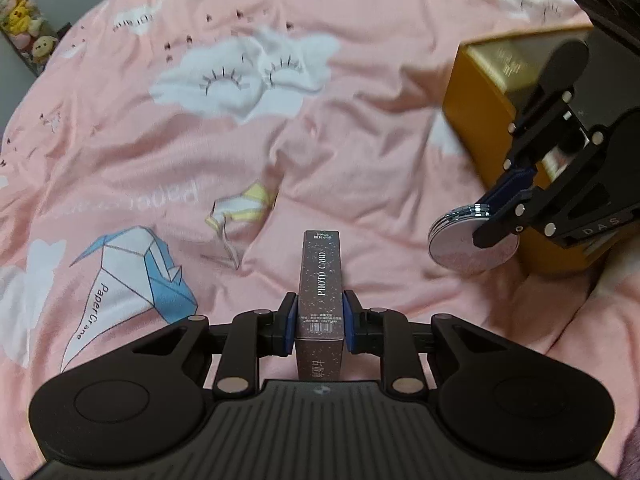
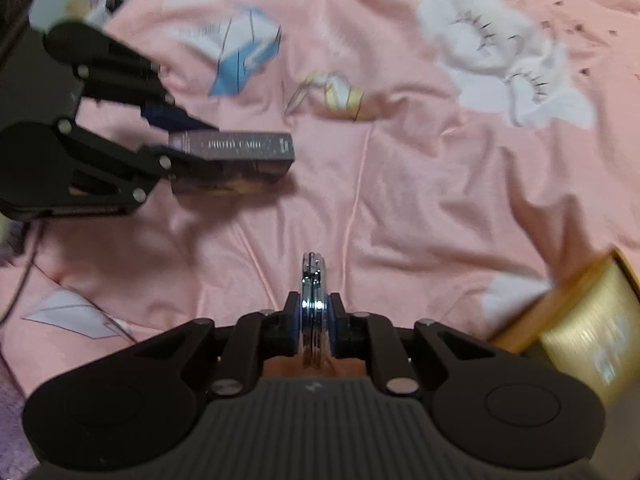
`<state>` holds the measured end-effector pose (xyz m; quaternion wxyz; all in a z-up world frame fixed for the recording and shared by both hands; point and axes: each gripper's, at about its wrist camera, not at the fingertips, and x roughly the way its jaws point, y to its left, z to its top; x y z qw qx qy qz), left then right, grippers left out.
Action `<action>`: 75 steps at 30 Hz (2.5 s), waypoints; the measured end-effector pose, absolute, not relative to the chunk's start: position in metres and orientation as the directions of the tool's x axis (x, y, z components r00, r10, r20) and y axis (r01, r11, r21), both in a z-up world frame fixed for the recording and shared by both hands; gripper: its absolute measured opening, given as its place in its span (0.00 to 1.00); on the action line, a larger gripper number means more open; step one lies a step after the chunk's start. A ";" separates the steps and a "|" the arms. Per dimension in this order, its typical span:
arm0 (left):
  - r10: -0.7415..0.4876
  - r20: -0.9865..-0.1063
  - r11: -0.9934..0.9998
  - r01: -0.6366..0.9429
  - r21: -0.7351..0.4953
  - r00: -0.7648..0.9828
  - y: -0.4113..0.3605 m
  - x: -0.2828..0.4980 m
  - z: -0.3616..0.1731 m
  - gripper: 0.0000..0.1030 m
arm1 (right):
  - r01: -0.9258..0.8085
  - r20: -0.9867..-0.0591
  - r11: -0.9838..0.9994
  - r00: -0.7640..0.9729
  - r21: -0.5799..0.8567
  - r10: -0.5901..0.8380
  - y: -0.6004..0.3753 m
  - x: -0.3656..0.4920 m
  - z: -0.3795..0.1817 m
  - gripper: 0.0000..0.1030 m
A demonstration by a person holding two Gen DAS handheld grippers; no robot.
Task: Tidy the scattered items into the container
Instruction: 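Carry the mirror with the right gripper while the left carries the card deck over the box, then lower the mirror compact into the box and open the right gripper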
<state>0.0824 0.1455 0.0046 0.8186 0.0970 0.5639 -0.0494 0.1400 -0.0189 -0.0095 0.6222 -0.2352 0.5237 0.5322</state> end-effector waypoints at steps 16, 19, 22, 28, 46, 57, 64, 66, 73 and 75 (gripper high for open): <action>-0.207 -0.770 0.965 0.256 -0.059 0.603 0.050 0.091 0.081 0.26 | -0.724 -0.751 0.616 0.209 0.311 0.626 -0.183 0.143 0.071 0.15; -0.266 -0.742 0.954 0.277 -0.112 0.615 0.032 0.099 0.081 0.26 | -0.670 -0.740 0.671 0.266 0.318 0.617 -0.211 0.150 0.074 0.14; -0.327 -0.717 0.941 0.286 -0.184 0.616 0.018 0.110 0.075 0.26 | -0.590 -0.740 0.735 0.318 0.335 0.593 -0.236 0.165 0.067 0.15; -0.403 -0.681 0.915 0.295 -0.277 0.611 -0.009 0.134 0.053 0.26 | -0.435 -0.760 0.823 0.371 0.365 0.533 -0.261 0.199 0.035 0.15; -0.384 -0.715 0.923 0.254 -0.288 0.585 -0.036 0.160 0.015 0.26 | -0.258 -0.795 0.850 0.308 0.459 0.522 -0.260 0.247 -0.046 0.15; -0.394 -0.712 0.919 0.242 -0.310 0.581 -0.043 0.168 0.010 0.26 | -0.291 -0.823 0.883 0.341 0.367 0.455 -0.254 0.244 -0.051 0.23; -0.379 -0.713 0.925 0.268 -0.271 0.589 -0.054 0.169 0.011 0.26 | -0.351 -0.829 0.909 0.422 0.223 0.367 -0.251 0.224 -0.035 0.26; -0.371 -0.717 0.926 0.291 -0.240 0.590 -0.060 0.170 0.010 0.26 | -0.373 -0.810 0.907 0.458 0.197 0.365 -0.256 0.214 -0.022 0.26; -0.347 -0.726 0.907 0.410 -0.098 0.594 -0.092 0.171 0.002 0.26 | -0.412 -0.776 0.905 0.536 0.103 0.332 -0.267 0.185 0.001 0.26; -0.343 -0.733 0.899 0.432 -0.075 0.588 -0.099 0.173 -0.003 0.26 | -0.406 -0.769 0.910 0.555 0.081 0.316 -0.268 0.180 0.003 0.25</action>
